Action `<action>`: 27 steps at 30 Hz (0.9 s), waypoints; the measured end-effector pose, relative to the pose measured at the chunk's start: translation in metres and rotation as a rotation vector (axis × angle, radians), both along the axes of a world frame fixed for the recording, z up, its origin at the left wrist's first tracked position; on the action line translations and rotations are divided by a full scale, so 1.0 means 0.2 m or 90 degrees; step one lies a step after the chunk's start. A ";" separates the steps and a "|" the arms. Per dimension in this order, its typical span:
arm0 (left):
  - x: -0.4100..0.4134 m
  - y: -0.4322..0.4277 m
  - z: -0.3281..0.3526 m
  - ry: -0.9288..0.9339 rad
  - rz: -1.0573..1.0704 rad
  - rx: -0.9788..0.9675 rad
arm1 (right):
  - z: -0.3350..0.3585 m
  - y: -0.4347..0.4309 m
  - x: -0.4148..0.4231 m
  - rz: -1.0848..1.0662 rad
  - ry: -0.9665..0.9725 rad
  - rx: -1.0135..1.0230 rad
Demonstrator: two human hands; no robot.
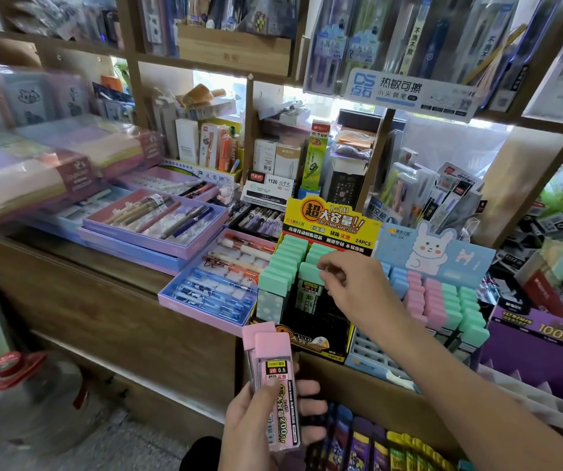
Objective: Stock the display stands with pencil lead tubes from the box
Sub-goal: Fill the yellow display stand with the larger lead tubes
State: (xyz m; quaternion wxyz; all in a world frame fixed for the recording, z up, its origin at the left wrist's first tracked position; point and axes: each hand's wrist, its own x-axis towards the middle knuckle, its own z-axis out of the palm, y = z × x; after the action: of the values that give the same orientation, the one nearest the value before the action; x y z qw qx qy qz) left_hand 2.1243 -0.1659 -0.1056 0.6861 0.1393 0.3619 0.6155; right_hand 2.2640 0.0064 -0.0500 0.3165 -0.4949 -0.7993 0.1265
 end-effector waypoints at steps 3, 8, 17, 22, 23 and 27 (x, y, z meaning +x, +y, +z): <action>0.01 0.00 0.00 0.001 0.007 -0.001 | 0.00 0.00 0.00 -0.004 -0.003 -0.003; 0.00 0.00 0.00 -0.001 0.007 0.003 | -0.02 0.00 0.01 -0.004 0.019 -0.037; 0.01 -0.01 0.00 0.016 0.005 0.016 | 0.01 0.03 0.00 -0.007 0.098 -0.003; 0.01 0.00 0.00 0.016 0.007 0.012 | 0.02 0.04 0.01 0.001 0.080 0.013; 0.01 0.00 -0.01 0.017 0.011 0.012 | 0.02 0.04 0.01 0.002 0.082 0.011; 0.02 0.00 -0.01 0.024 0.018 0.013 | 0.03 0.03 0.01 0.014 0.077 -0.002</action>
State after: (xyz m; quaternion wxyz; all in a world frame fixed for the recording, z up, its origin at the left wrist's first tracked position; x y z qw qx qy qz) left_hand 2.1277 -0.1667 -0.1072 0.6690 0.1527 0.3702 0.6262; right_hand 2.2669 0.0124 -0.0439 0.3623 -0.4782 -0.7837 0.1609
